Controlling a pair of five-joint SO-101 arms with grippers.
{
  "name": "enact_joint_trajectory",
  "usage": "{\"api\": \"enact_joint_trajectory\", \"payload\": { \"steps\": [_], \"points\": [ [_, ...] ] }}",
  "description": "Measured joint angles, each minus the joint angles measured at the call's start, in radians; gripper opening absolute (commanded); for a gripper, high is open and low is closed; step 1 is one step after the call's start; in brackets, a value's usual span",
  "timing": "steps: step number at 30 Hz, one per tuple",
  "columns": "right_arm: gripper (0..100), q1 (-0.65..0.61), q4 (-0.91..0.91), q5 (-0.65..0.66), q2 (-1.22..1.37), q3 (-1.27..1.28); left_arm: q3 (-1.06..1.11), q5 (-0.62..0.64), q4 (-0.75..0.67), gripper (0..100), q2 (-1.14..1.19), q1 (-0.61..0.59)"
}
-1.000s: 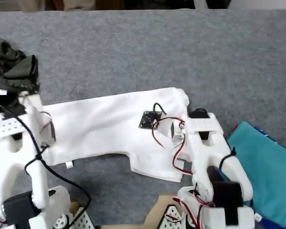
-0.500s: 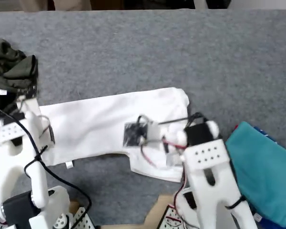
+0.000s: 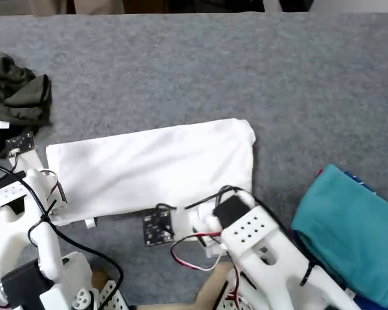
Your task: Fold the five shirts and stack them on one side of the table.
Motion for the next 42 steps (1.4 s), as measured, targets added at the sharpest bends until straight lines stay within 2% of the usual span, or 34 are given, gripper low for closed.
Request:
{"api": "enact_joint_trajectory", "payload": {
  "steps": [11,28,34,42],
  "points": [
    [20.8,0.012,-0.219,-0.02,0.341,-0.021,0.0,0.005,0.0,2,0.0,-0.002],
    [20.2,0.017,-0.224,-0.02,0.359,-0.025,0.0,0.006,0.0,2,0.0,-0.006],
    [7.1,0.025,-0.236,-0.02,0.442,-0.075,0.0,0.006,0.0,2,0.0,-0.006],
    [2.2,0.04,-0.238,-0.086,0.578,-0.17,0.008,0.003,-0.002,2,0.0,-0.006]
  ]
}}
